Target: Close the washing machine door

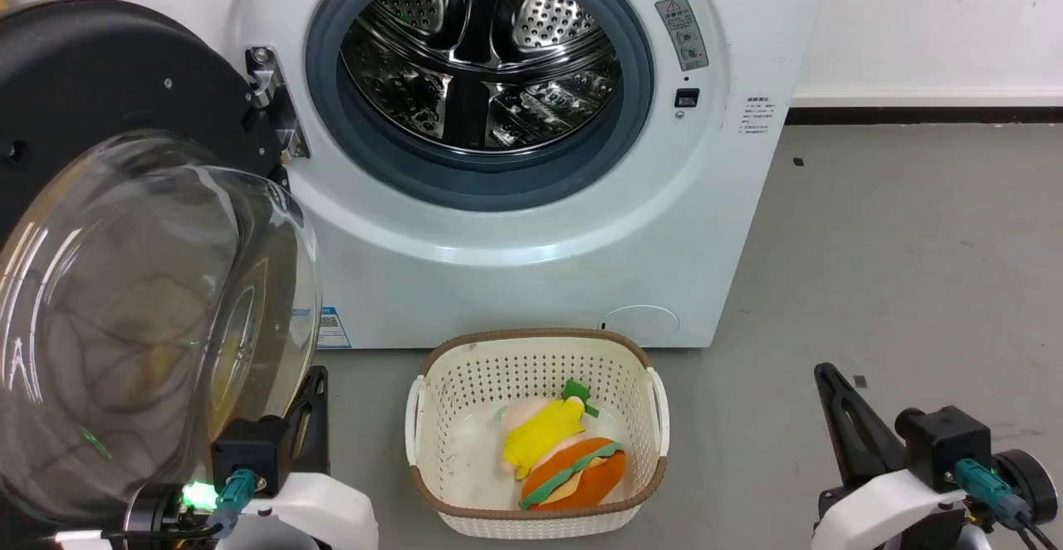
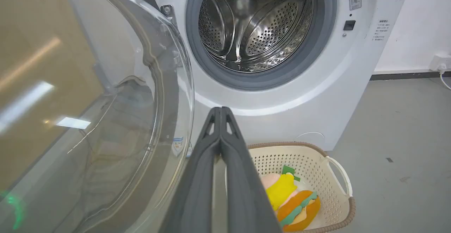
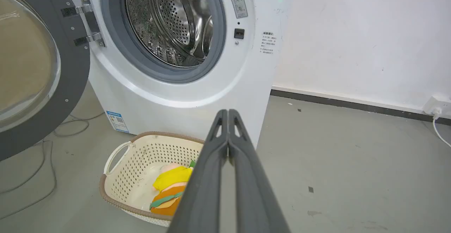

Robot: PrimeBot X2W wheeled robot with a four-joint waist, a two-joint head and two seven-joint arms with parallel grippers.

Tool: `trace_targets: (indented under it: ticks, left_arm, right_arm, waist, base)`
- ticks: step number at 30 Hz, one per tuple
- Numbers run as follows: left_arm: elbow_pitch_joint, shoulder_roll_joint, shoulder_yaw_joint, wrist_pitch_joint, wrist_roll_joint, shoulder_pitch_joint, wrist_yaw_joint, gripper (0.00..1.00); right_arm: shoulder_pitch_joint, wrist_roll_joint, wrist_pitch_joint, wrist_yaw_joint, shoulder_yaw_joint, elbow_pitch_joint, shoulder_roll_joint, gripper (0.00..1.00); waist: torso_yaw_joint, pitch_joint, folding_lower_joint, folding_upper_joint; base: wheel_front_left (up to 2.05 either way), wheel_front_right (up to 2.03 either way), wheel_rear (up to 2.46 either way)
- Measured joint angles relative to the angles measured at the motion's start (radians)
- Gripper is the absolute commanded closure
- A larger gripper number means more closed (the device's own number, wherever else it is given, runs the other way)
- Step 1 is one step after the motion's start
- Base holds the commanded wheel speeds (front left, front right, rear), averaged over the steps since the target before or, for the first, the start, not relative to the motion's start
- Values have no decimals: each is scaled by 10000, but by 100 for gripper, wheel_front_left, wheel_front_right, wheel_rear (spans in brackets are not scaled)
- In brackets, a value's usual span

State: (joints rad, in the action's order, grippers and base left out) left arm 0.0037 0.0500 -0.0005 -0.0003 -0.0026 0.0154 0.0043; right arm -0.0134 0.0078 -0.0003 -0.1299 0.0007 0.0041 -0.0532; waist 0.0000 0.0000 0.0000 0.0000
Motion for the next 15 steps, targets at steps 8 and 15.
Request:
trace_targets:
  ticks: [8, 15]
  left_arm:
    - [0, 0, 0, 0, 0, 0, 0, 100]
    - [0, 0, -2, 0, -2, 0, 0, 100]
  right_arm:
    - [0, 0, 0, 0, 0, 0, 0, 100]
    - [0, 0, 0, 0, -2, 0, 0, 100]
  waist:
    - [0, 0, 0, 0]
    - [0, 0, 0, 0]
  base:
    - [0, 0, 0]
    - [0, 0, 0]
